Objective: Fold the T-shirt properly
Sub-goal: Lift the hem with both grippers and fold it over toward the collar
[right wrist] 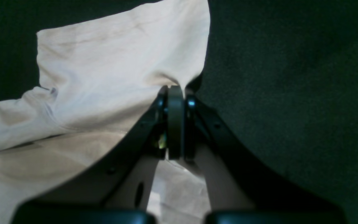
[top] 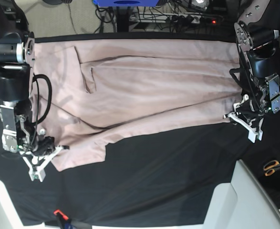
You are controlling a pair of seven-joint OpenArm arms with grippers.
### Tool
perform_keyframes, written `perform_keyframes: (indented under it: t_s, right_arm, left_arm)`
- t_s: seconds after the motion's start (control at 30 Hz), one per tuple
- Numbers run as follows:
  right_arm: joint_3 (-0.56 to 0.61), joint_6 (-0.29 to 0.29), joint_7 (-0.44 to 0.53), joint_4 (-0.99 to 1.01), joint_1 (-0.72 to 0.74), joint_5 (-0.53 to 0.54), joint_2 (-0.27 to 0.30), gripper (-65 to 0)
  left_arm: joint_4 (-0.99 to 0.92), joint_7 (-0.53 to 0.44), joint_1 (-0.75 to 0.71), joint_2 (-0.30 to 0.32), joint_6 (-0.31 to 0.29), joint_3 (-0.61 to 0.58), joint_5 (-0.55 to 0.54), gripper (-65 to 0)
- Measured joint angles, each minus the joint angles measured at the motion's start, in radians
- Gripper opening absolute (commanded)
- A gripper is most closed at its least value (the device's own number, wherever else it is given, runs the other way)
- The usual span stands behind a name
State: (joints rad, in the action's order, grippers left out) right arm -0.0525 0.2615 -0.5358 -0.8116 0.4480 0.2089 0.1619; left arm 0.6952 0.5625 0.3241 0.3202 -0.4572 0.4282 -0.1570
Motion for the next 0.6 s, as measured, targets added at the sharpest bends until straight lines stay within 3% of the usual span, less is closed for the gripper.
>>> perform_keyframes:
  t_s: [0.13, 0.6]
  right_arm:
    - [0.0, 0.0, 0.0, 0.0, 0.0, 0.0, 0.0, -64.2]
    - [0.0, 0.0, 0.024, -0.069, 0.0, 0.0, -0.002, -64.2]
  left_arm:
    - [-0.011, -0.076, -0.006, 0.002, -0.007, -0.007, 0.018, -65.0]
    - [-0.012, -0.055, 0.104, 0.033, -0.014, -0.013, 0.027, -65.0]
